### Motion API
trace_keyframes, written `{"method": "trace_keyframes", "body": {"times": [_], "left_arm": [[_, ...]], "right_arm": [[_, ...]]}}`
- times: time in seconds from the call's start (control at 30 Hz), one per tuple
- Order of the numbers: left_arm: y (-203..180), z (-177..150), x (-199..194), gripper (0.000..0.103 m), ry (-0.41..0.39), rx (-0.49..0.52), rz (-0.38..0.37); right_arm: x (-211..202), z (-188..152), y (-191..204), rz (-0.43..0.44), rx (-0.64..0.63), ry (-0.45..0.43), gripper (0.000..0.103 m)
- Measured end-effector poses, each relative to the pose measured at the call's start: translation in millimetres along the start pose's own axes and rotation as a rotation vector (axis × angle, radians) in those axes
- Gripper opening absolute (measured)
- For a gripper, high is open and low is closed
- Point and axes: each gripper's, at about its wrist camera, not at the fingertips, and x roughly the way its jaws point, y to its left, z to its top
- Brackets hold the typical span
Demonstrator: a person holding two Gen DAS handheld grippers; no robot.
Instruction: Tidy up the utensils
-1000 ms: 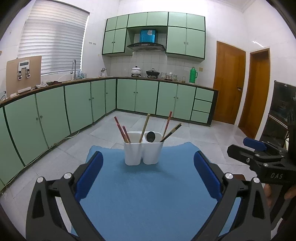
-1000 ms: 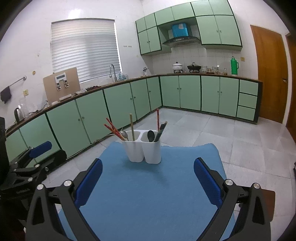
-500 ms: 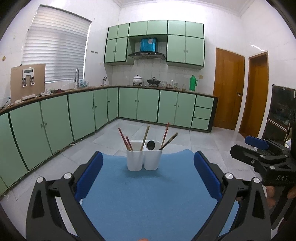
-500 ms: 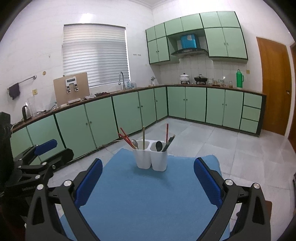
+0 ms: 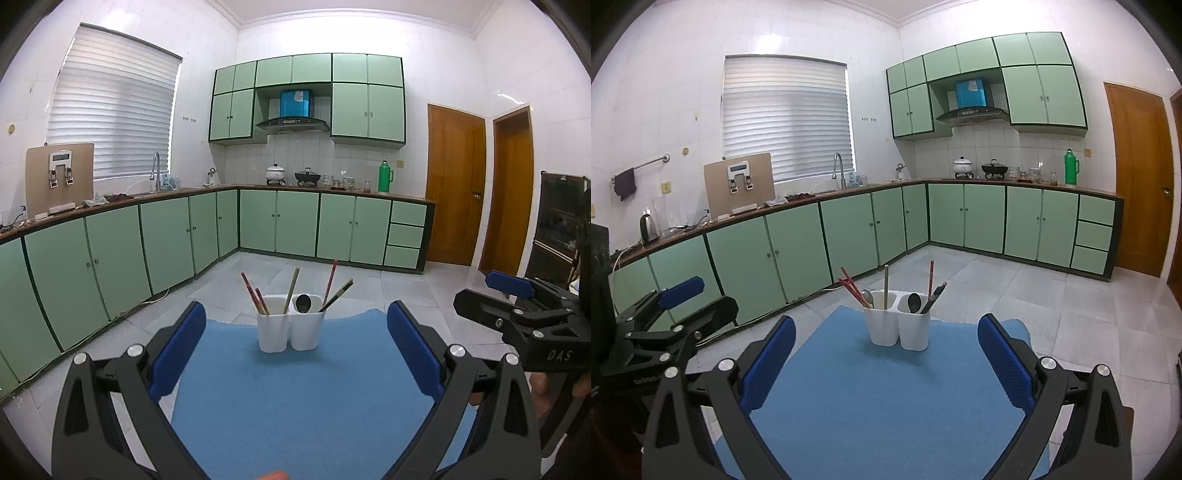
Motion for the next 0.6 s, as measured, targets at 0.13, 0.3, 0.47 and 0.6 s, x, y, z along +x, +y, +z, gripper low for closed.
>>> {"method": "trace_keyframes", "body": {"times": [0.13, 0.3, 0.47, 0.6], "left_arm": [[0.2, -0.9, -2.7, 0.096, -0.002, 0.0, 0.001], [1.2, -0.1, -3.6, 0.096, -0.004, 0.0, 0.001], [1.7, -0.2, -4.1, 0.096, -0.003, 0.002, 0.004], [3.5, 0.2, -5.0, 0.096, -0.003, 0.001, 0.004]], "right_arm": [[0.5, -0.3, 0.5, -0.001, -0.002, 0.003, 0.097], [0.4, -0.2, 1.8, -0.001, -0.005, 0.001, 0.097], [0.1, 0.6, 2.9, 0.0, -0.007, 0.0, 0.097], [0.6, 0.7, 3.5, 0.0, -0.009, 0.0, 0.097]]}}
